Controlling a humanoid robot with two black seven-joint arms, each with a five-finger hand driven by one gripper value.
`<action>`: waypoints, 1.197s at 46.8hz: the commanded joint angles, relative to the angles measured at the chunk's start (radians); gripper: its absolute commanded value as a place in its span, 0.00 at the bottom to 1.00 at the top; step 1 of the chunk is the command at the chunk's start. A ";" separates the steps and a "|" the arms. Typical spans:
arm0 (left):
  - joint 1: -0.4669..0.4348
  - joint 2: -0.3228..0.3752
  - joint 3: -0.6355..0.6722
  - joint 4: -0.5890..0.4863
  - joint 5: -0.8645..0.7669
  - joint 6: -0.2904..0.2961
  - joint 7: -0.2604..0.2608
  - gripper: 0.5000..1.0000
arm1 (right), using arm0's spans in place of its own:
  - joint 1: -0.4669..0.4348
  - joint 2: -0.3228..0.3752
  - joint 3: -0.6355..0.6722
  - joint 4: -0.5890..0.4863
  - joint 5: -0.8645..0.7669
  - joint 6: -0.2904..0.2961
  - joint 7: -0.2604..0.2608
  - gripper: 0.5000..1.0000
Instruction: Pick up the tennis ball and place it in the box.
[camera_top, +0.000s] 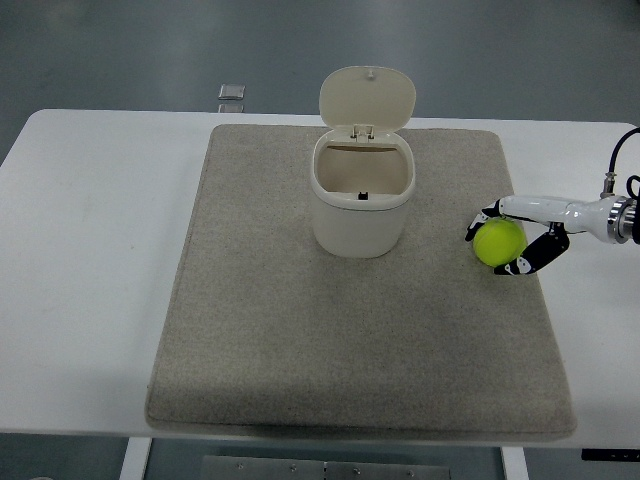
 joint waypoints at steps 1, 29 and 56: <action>0.000 0.000 0.000 0.000 0.000 0.000 0.000 0.99 | 0.000 0.000 0.002 0.000 0.001 0.000 0.000 0.28; 0.000 0.000 0.000 0.000 0.000 0.000 0.000 0.99 | 0.005 0.004 0.011 0.008 0.020 0.005 0.001 0.43; 0.000 0.000 0.000 0.000 0.000 0.000 0.000 0.99 | 0.005 0.009 0.011 0.012 0.026 0.011 0.000 0.60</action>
